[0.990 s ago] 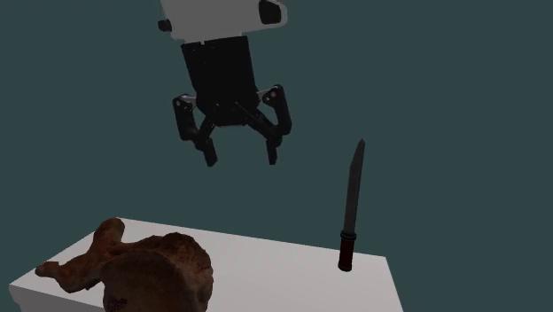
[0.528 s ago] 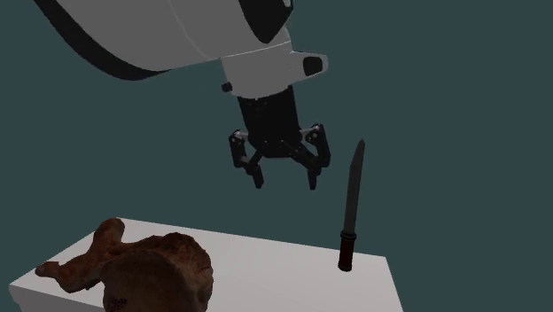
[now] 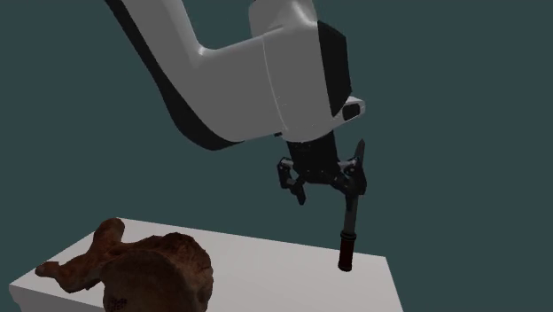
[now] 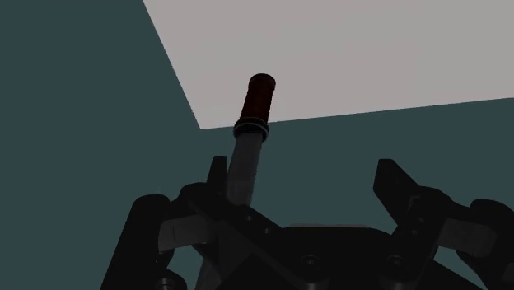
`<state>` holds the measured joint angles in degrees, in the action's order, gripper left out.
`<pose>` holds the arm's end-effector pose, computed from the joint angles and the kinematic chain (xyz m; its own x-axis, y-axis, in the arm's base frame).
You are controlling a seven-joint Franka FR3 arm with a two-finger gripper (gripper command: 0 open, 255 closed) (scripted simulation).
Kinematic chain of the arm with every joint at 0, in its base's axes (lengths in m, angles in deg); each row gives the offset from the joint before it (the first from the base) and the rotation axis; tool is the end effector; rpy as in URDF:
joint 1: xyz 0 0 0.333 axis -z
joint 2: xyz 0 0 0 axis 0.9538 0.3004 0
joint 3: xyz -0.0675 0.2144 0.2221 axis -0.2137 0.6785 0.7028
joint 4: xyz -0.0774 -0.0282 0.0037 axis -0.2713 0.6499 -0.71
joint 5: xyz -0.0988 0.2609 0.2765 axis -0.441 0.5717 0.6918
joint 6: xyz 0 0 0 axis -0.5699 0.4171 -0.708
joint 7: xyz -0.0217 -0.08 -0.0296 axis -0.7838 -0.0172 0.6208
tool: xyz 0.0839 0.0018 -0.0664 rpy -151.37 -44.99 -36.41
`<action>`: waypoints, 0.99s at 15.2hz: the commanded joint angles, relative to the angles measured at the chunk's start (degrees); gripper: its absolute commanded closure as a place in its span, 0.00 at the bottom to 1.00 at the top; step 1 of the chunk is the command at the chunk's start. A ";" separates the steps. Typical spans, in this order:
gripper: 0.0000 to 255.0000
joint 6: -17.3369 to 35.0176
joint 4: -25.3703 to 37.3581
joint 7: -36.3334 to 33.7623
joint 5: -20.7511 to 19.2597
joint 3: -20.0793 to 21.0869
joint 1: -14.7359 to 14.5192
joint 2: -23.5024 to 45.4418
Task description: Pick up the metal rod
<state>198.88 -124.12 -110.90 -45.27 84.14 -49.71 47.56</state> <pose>0.4744 -0.2024 0.3235 0.8611 -0.3834 0.3340 -0.4482 -0.8826 0.1423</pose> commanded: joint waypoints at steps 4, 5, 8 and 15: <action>0.00 5.20 5.91 -8.56 -7.05 -3.70 0.98 9.10; 0.00 5.85 5.92 -9.21 -7.67 -4.10 0.71 9.78; 0.00 7.78 6.07 -11.28 -9.66 -5.21 -0.01 11.86; 1.00 10.09 6.44 -13.80 -12.02 -6.80 -1.06 14.52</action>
<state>208.91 -117.71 -124.61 -57.22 77.39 -50.73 61.98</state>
